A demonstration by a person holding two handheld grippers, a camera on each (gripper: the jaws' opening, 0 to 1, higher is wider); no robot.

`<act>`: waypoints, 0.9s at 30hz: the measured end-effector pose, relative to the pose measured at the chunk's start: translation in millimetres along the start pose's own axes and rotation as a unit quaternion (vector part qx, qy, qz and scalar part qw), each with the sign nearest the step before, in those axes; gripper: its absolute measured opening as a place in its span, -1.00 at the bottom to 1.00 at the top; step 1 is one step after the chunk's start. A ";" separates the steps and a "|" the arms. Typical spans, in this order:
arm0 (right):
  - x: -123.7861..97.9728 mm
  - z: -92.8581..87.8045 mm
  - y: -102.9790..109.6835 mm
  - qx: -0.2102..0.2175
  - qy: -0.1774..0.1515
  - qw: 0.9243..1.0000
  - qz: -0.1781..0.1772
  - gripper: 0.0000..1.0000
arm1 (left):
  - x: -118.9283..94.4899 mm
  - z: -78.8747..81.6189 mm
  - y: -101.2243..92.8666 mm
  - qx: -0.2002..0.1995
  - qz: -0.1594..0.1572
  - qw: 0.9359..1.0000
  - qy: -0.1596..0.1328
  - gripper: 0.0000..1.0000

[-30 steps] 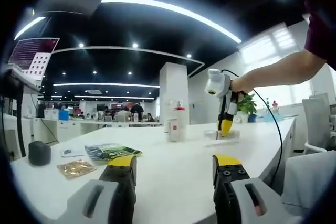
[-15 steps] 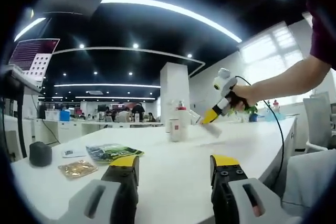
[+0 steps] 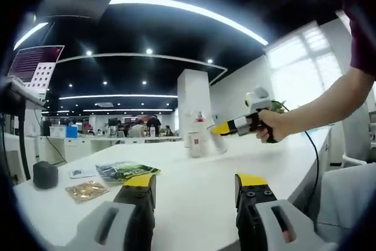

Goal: Arrange the skincare products in the storage area until every visible bottle or jar stands upright without overlapping.

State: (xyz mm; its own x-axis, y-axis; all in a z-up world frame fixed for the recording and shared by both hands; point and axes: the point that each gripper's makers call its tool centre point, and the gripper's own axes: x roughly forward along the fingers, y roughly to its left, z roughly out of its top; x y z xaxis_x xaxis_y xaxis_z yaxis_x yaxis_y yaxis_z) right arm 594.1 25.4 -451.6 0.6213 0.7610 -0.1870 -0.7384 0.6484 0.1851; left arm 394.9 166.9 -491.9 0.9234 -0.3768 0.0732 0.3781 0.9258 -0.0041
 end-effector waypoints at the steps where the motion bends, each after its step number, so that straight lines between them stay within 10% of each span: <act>1: 2.0 -2.2 -2.0 -0.009 -0.005 1.000 -0.009 -0.70 | 0.1 -0.2 0.0 0.001 0.000 1.000 0.000 0.12; 15: 9.0 1.9 -22.7 -0.066 -0.047 0.995 -0.063 -0.69 | 0.6 -1.1 0.6 0.009 0.001 1.000 0.002 0.09; 20: 0.1 -19.1 -25.9 -0.132 0.015 0.986 -0.099 -0.71 | 0.3 -2.0 -0.1 0.012 -0.001 1.000 0.005 0.09; 22: 0.2 -16.5 -23.4 -0.116 0.006 0.989 -0.092 -0.79 | 0.2 -2.1 -0.4 0.012 -0.001 1.000 0.005 0.09; 23: -2.3 17.8 -22.2 -0.091 -0.080 0.988 -0.094 -1.00 | 0.3 -2.4 -0.5 0.014 -0.001 1.000 0.006 0.09; 27: 5.3 -19.9 -40.2 -0.082 0.013 0.992 -0.092 -1.00 | 0.7 -2.1 -0.2 0.013 0.000 1.000 0.006 0.09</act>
State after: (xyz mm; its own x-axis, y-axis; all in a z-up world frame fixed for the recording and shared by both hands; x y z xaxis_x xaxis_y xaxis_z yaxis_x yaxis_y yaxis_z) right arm 621.9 2.9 -479.3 0.7437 0.6285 -0.2277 -0.6477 0.7618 -0.0126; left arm 395.6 166.4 -494.0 0.9242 -0.3770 0.0610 0.3763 0.9262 0.0227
